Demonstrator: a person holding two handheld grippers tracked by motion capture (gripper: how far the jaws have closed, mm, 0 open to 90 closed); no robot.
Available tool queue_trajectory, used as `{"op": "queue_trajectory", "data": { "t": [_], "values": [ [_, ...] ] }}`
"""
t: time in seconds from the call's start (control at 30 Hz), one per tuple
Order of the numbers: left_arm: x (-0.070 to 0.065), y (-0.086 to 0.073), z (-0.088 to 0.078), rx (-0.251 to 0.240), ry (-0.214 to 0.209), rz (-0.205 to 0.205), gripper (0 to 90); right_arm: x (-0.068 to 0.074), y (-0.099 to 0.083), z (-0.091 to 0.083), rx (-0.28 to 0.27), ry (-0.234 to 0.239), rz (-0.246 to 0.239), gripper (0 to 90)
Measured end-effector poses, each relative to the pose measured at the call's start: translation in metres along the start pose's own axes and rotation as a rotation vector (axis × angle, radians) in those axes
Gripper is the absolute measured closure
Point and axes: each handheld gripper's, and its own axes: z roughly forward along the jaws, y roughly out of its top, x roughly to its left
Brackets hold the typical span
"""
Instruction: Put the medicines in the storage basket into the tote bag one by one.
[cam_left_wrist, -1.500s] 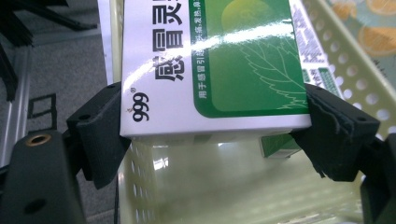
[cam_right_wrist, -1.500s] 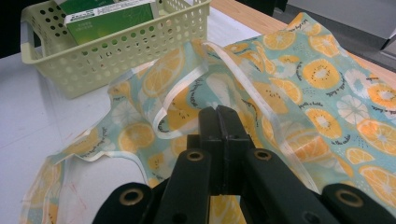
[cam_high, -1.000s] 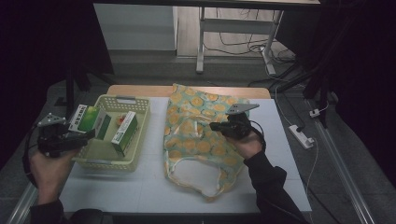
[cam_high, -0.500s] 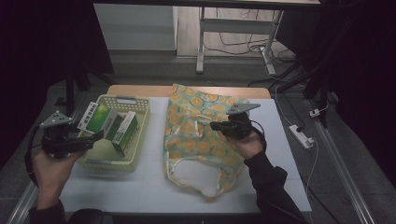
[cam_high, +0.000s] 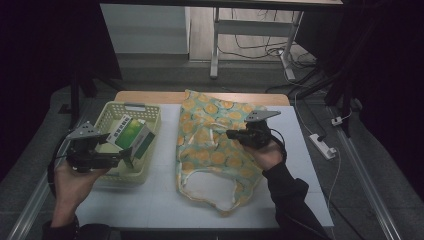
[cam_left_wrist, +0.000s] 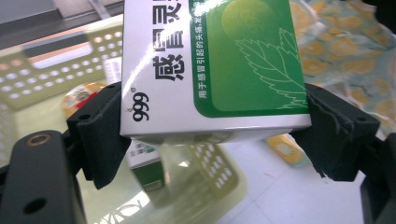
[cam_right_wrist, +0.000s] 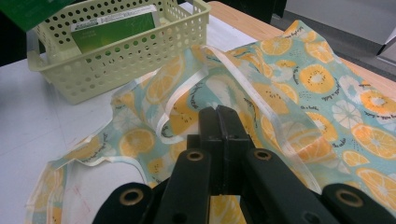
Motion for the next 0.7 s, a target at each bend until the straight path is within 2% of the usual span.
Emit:
{"op": "queue_trajectory", "data": {
  "t": [0.23, 0.33, 0.43, 0.5, 0.6, 0.7],
  "values": [
    [-0.017, 0.005, 0.008, 0.008, -0.059, 0.047, 17.4, 0.0, 0.0, 0.0, 0.0, -0.001, 0.0, 90.0],
    [-0.025, 0.007, 0.016, 0.014, -0.105, 0.062, 17.4, 0.001, 0.0, -0.001, -0.001, -0.003, -0.002, 90.0],
    [-0.033, 0.008, 0.025, 0.021, -0.17, 0.081, 17.4, 0.0, 0.0, -0.001, -0.002, -0.005, -0.002, 90.0],
    [-0.04, 0.009, 0.031, 0.039, -0.182, 0.106, 17.4, 0.0, 0.0, -0.001, -0.001, -0.005, -0.002, 90.0],
    [-0.049, 0.01, 0.04, 0.05, -0.224, 0.119, 17.4, -0.001, -0.001, -0.001, -0.002, -0.006, -0.001, 90.0],
    [-0.058, 0.01, 0.05, 0.072, -0.239, 0.139, 17.4, -0.001, -0.001, -0.002, -0.001, -0.006, -0.002, 90.0]
  ]
}}
